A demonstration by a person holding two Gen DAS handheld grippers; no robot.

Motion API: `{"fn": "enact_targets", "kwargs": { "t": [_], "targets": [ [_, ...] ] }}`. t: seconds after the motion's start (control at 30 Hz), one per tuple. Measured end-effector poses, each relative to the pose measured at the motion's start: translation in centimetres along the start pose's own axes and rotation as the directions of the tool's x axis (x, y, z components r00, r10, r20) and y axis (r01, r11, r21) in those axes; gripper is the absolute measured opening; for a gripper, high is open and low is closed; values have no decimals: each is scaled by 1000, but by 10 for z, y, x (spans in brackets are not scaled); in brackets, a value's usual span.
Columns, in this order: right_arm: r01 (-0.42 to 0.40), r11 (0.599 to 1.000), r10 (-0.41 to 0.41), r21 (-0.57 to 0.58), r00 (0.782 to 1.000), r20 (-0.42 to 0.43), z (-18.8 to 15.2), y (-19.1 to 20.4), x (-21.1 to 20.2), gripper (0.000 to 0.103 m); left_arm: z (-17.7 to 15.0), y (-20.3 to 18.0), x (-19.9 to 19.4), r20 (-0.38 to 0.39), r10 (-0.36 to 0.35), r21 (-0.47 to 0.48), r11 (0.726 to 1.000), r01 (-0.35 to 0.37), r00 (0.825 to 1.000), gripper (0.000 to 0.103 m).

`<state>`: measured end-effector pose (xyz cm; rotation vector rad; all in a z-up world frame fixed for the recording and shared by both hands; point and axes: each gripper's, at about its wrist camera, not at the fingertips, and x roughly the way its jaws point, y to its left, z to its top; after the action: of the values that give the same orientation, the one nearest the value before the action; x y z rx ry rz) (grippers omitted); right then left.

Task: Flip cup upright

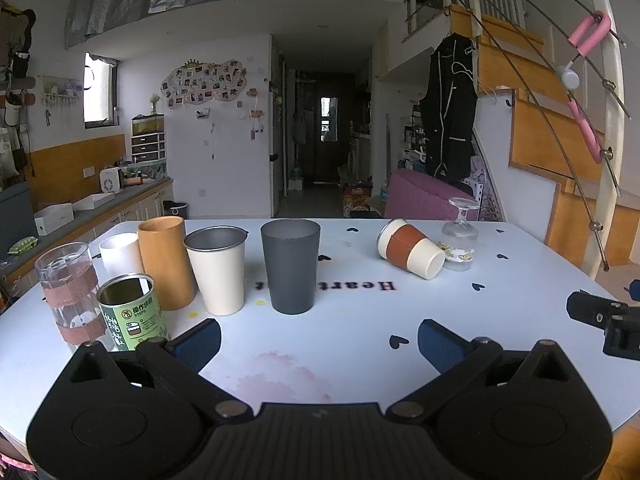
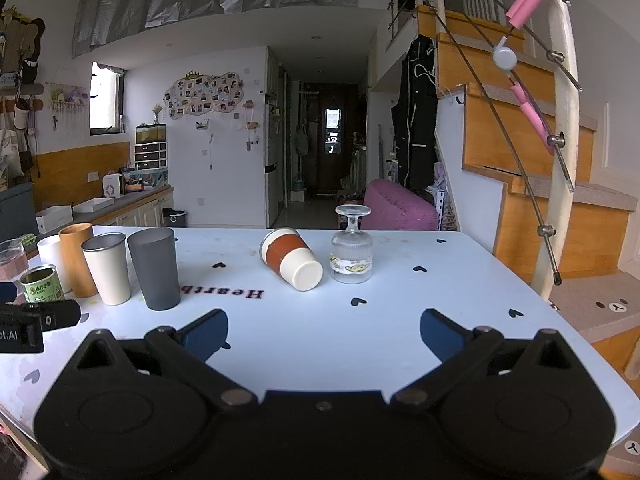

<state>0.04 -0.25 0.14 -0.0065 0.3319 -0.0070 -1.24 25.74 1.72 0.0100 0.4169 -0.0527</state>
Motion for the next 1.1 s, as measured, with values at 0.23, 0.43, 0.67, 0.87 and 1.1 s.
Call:
{"fn": "enact_targets", "kwargs": {
  "t": [0.23, 0.43, 0.67, 0.87, 1.1],
  "targets": [
    [-2, 1000, 2, -2, 1000, 2, -1, 0, -2, 103, -1, 1, -1, 0, 1, 1, 1000, -1, 1000, 103],
    [-1, 1000, 1, -4, 1000, 1, -2, 2, 0, 103, -1, 0, -1, -2, 1, 0, 1000, -1, 1000, 103],
    [-1, 1000, 1, -5, 1000, 1, -2, 2, 0, 103, -1, 0, 0, -2, 2, 1, 1000, -2, 1000, 103],
    [-1, 1000, 1, -6, 1000, 2, -2, 2, 0, 103, -1, 0, -1, -3, 2, 1, 1000, -2, 1000, 103],
    [-1, 1000, 1, -6, 1000, 3, -2, 3, -1, 103, -1, 0, 0, -3, 2, 1, 1000, -2, 1000, 103]
  ]
}}
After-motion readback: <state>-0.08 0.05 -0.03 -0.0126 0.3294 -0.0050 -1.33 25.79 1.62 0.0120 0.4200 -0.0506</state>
